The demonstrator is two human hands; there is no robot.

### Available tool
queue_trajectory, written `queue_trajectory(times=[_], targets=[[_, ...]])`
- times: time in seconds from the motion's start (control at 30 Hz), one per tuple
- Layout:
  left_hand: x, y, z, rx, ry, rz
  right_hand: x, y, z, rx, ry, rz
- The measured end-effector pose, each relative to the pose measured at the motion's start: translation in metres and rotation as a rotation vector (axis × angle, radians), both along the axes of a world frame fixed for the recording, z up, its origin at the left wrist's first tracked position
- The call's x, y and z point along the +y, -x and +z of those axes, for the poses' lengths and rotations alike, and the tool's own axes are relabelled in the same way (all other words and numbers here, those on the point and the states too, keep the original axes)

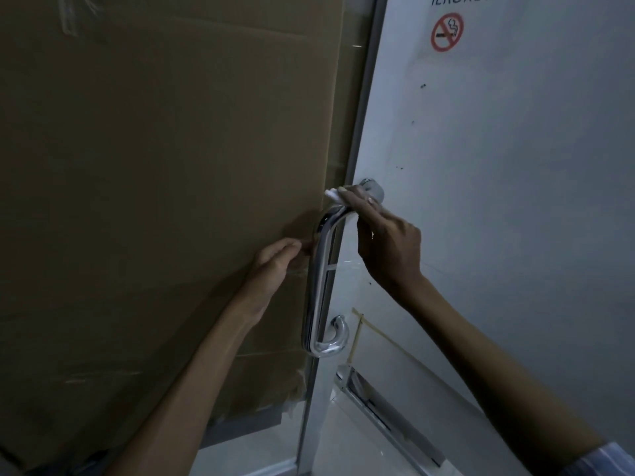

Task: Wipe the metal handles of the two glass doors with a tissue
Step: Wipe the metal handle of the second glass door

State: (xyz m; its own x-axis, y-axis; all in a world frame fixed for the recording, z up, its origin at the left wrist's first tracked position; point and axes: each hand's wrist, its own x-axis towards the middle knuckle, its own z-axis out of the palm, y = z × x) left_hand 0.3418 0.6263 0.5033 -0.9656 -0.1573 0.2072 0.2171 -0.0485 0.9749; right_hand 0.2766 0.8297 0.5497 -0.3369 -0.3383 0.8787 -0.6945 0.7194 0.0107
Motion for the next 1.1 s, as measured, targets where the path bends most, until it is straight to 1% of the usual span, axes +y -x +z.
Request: queue_trajectory(times=[0.07, 0.1, 0.2, 0.23, 0.33, 0.37, 0.47, 0.57, 0.73, 0.87, 0.93, 1.03, 1.1], targets=[[0.004, -0.001, 0.007, 0.031, 0.055, 0.042, -0.003, -0.003, 0.001, -0.048, 0.107, -0.006], [0.006, -0.001, 0.011, 0.055, 0.086, 0.065, -0.005, -0.005, -0.001, -0.059, 0.107, 0.009], [0.013, 0.001, 0.028, 0.147, 0.244, 0.139, -0.006, -0.006, -0.006, -0.013, -0.003, 0.047], [0.016, 0.003, 0.034, 0.171, 0.315, 0.174, -0.002, -0.001, -0.003, -0.016, 0.020, 0.043], [0.020, 0.004, 0.051, 0.234, 0.517, 0.277, 0.006, 0.006, 0.006, -0.110, 0.183, 0.009], [0.023, 0.002, 0.056, 0.263, 0.573, 0.302, 0.008, 0.007, 0.006, -0.124, 0.184, 0.015], [0.035, 0.004, 0.067, 0.322, 0.678, 0.375, 0.019, 0.016, 0.003, -0.135, 0.083, 0.082], [0.048, 0.006, 0.076, 0.335, 0.782, 0.449, 0.037, 0.034, 0.015, -0.221, 0.114, 0.083], [0.060, 0.011, 0.081, 0.354, 0.874, 0.536, 0.047, 0.058, 0.028, -0.319, 0.092, 0.202], [0.066, 0.011, 0.081, 0.343, 0.882, 0.597, 0.053, 0.056, 0.026, -0.328, 0.031, 0.381], [0.070, 0.013, 0.081, 0.327, 0.880, 0.623, 0.056, 0.064, 0.026, -0.346, 0.027, 0.396], [0.074, 0.011, 0.078, 0.314, 0.877, 0.649, 0.057, 0.073, 0.028, -0.388, 0.078, 0.361], [0.074, 0.011, 0.078, 0.310, 0.877, 0.651, 0.054, 0.068, 0.024, -0.366, 0.074, 0.430]])
